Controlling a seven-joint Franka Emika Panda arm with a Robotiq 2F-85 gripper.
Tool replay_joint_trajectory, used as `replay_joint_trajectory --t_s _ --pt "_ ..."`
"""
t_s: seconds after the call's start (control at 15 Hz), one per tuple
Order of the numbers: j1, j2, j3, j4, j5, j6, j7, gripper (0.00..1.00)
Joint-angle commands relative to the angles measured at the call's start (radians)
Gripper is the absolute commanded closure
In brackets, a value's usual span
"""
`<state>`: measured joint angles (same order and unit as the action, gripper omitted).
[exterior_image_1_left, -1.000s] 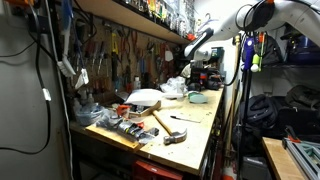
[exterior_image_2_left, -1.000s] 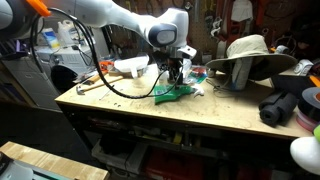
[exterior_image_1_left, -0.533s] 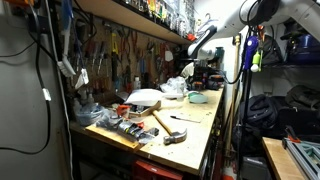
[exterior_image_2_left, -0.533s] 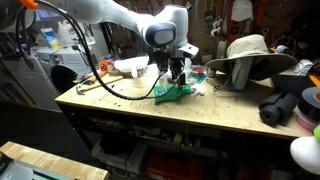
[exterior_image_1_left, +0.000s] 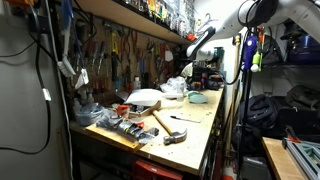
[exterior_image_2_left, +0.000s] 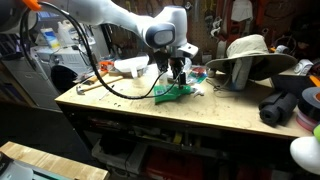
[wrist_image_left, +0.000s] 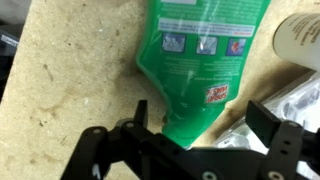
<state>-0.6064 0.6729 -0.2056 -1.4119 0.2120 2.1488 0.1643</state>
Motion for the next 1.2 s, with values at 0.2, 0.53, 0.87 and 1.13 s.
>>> replay_joint_trajectory --t_s 0.2,0.53,0.87,1.13 --pt "0.062 0.075 -0.047 0.020 -0.006 0.078 0.064 0.00" --pt "0.085 0.104 -0.083 0.012 -0.022 0.145 0.084 0.00" --pt "0.077 0.097 -0.059 -0.006 -0.007 0.084 0.028 0.00" --pt "0.080 0.065 -0.052 -0.052 -0.007 -0.008 -0.019 0.00"
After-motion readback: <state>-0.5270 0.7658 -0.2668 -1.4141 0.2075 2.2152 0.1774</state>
